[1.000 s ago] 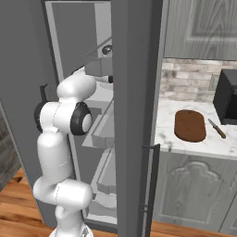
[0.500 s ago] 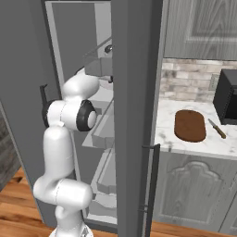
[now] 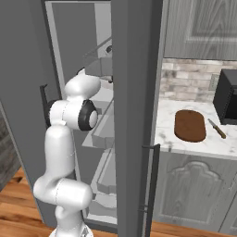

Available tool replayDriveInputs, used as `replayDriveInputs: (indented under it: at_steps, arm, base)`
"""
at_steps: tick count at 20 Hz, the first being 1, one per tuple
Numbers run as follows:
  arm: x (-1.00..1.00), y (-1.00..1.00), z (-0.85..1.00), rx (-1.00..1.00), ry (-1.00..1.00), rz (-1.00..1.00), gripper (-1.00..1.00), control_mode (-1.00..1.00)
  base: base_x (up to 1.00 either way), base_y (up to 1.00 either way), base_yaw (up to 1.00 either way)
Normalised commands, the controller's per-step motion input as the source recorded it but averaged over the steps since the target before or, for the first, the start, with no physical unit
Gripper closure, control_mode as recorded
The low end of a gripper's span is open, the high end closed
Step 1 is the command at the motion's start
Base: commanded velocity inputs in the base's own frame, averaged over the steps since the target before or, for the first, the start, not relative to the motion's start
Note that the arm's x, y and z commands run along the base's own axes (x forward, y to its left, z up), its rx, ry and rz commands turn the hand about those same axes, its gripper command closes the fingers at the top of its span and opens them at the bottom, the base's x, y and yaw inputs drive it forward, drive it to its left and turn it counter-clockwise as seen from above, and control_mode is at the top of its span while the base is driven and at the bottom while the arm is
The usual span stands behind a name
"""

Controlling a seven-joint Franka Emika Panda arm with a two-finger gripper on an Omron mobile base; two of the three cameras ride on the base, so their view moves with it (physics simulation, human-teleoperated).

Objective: Retrieve the chicken drumstick from the fridge and place it on the cutting board.

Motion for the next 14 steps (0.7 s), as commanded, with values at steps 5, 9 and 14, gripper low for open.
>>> replayDriveInputs:
  at_steps: [5, 9, 14]
  arm:
    - [0.00, 0.00, -0.06, 0.03, 0.02, 0.00, 1.00, -1.00]
    - [0.00, 0.00, 0.00, 0.00, 0.00, 0.00, 1.00, -1.00]
    - [0.00, 0.00, 0.00, 0.00, 0.00, 0.00, 1.00, -1.00]
  base:
    - [0.00, 0.00, 0.00]
    - [0.00, 0.00, 0.00]
    - [0.00, 0.00, 0.00]
